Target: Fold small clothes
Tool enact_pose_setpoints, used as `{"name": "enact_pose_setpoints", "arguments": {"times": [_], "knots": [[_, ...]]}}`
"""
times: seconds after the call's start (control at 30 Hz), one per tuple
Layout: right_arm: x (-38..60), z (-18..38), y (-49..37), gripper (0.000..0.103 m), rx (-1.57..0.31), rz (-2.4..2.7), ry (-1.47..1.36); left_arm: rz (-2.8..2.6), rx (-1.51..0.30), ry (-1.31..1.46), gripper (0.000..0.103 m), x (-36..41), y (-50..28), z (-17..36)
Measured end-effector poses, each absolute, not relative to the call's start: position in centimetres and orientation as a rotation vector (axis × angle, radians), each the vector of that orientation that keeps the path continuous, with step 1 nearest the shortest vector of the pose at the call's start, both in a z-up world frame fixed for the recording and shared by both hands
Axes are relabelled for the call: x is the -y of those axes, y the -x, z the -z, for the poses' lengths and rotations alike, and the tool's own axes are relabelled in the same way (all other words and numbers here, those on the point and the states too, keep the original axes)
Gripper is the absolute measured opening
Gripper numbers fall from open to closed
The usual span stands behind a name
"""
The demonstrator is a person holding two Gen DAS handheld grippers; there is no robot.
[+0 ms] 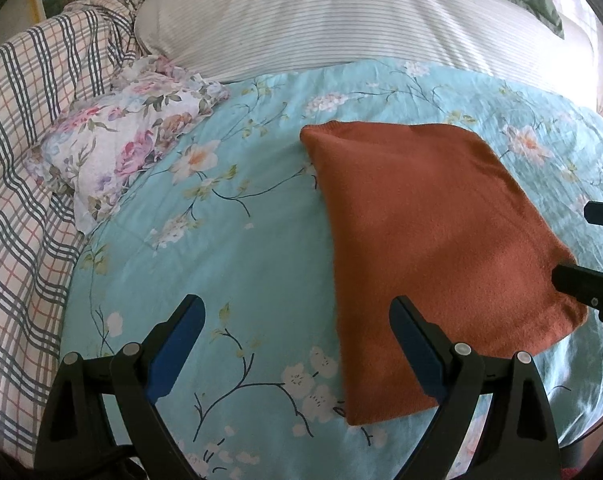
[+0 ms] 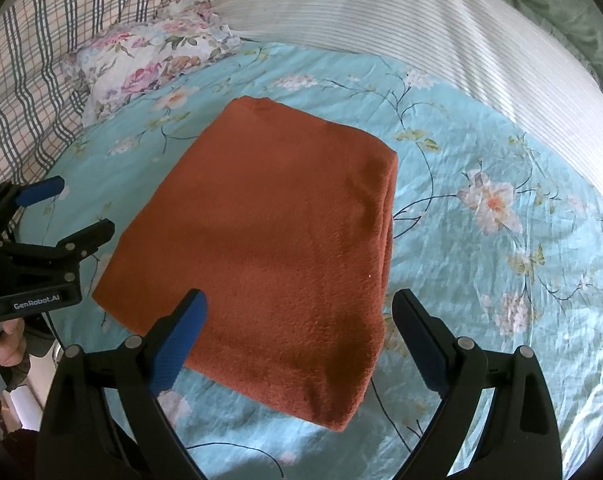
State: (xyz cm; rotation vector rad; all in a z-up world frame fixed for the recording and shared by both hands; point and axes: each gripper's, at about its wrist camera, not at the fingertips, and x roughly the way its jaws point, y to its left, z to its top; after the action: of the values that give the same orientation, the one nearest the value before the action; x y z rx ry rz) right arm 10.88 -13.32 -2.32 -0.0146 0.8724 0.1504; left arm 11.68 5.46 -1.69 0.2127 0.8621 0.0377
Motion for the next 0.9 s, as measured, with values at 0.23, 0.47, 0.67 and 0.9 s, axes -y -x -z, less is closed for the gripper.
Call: {"name": "enact_pose_setpoints", "arguments": {"times": [0.23, 0.47, 0.67, 0.9], "knots": [[12.98, 2.57, -10.92, 0.094, -0.877, -0.156, 0.015, -0.040, -0.865, -0.210, 0.094, -5.26, -11.75, 1.76], [13.01, 2.54, -10.94, 0.094, -0.877, -0.155, 0.015, -0.041, -0.869, -0.208, 0.094, -5.18, -11.77, 1.84], [12.94, 2.55, -10.95, 0.094, -0.877, -0.155, 0.016, -0.041, -0.870, -0.207, 0.094, -5.15, -11.77, 1.85], [12.72, 2.55, -10.99, 0.094, -0.877, -0.159, 0.018, -0.041, -0.870, -0.205, 0.094, -5.17, -11.74, 1.84]]}}
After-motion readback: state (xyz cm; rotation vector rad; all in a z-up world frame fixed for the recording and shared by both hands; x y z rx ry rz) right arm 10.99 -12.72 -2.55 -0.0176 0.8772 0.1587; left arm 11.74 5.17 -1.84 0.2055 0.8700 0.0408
